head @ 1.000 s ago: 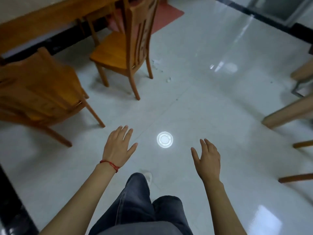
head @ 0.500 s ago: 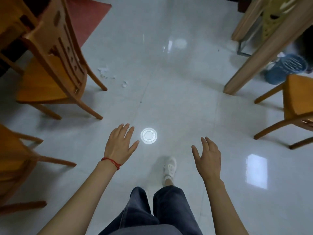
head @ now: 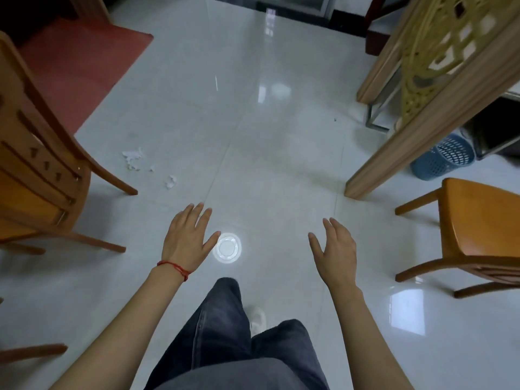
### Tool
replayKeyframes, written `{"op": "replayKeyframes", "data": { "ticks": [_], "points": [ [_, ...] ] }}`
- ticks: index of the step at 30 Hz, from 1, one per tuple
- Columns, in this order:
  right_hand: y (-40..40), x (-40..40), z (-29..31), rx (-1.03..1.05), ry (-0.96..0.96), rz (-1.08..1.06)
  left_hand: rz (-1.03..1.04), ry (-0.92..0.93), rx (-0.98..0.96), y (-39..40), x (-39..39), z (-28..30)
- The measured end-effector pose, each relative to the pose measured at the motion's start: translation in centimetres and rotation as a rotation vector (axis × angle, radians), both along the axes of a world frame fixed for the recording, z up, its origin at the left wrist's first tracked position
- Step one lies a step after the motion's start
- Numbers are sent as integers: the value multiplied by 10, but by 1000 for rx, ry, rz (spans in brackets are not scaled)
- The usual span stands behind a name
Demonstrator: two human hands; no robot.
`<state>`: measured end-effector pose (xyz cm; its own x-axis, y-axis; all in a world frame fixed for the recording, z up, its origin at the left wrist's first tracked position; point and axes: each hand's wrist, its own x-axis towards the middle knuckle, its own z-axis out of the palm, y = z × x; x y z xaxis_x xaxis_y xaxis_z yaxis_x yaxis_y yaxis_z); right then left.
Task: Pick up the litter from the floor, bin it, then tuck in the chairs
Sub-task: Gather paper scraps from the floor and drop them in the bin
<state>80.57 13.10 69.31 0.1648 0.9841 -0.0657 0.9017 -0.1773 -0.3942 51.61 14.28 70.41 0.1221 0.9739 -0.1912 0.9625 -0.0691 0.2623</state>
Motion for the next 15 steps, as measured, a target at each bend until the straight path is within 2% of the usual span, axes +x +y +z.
{"op": "replayKeyframes", "data": {
  "ticks": [15],
  "points": [
    [311, -18, -15, -23, 18, 50, 45, 0, -8, 300, -19, -15]
  ]
}}
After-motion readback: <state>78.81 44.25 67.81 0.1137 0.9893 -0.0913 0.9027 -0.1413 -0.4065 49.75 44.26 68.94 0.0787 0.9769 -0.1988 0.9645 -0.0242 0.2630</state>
